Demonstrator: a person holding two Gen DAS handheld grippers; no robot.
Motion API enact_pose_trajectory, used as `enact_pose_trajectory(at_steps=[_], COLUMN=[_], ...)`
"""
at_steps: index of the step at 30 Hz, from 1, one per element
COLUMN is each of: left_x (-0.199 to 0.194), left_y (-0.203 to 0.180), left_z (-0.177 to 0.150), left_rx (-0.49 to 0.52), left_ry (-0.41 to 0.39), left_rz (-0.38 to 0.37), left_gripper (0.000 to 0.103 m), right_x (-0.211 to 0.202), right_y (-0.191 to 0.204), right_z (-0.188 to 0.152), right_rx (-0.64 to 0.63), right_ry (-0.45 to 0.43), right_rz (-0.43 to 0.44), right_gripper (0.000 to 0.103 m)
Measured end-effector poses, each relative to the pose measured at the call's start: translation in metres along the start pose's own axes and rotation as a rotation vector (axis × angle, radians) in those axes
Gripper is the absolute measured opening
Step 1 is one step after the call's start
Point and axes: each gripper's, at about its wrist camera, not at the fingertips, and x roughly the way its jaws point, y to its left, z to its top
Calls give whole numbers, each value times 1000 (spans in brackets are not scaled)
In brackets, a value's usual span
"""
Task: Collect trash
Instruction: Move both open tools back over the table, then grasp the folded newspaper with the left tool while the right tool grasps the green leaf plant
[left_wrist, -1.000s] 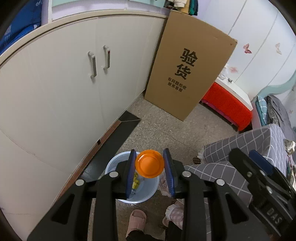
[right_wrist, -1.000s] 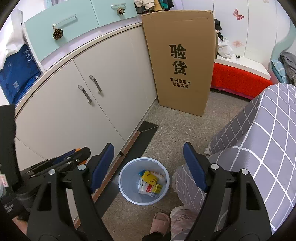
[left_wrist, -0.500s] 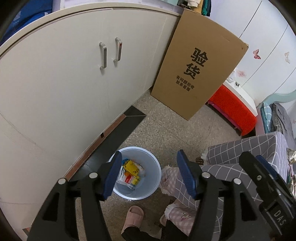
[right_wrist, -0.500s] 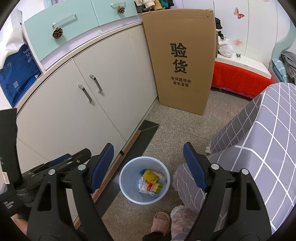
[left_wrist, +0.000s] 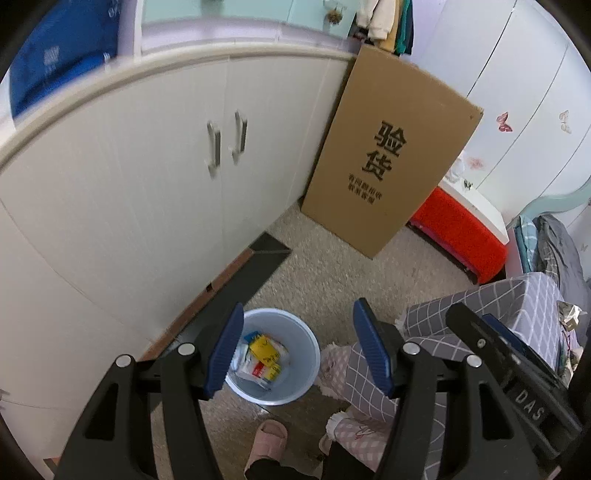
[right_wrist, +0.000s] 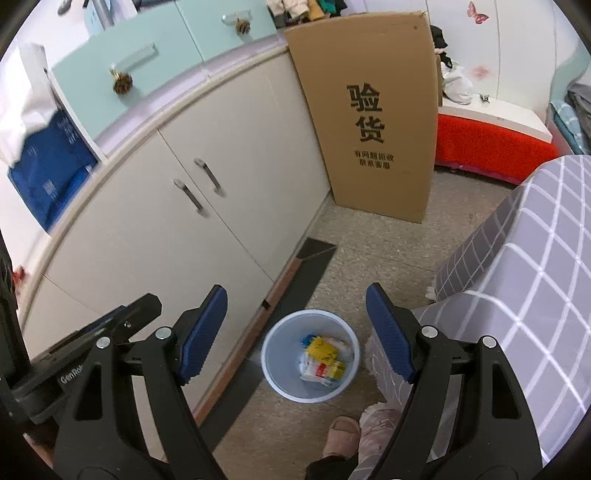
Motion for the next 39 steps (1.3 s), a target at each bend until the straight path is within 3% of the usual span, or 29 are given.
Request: enact_pose_trajectory(at_steps=[6, 11, 18, 23, 30, 38, 39], left_x=[-33, -56, -84, -95, -97, -90, -86], left_y=[-42, -105, -218, -289, -351, -379, -381], left_z=[-3, -22, -80, -134, -188, -216, -218], left_rx=[66, 185, 418, 577, 759, 899, 913], left_ry=[-30, -31, -12, 14, 5, -57, -66], left_rz=[-74, -160, -327, -422, -425, -317, -284], left_gripper=[64, 67, 71, 73, 73, 73, 67], right_x=[-67, -136, -227, -269, -283, -281, -281], right_y=[-23, -86, -193, -257, -303, -311, -311], right_z=[7, 0, -39, -77, -114, -128, -128], right_rx=[13, 65, 194, 313, 408, 421, 422], right_ry=[-91, -173, -258, -281, -258, -252, -254], right_rz=[-25, -131, -339, -423, -449, -422, -418], right_gripper=[76, 76, 76, 76, 77, 76, 76])
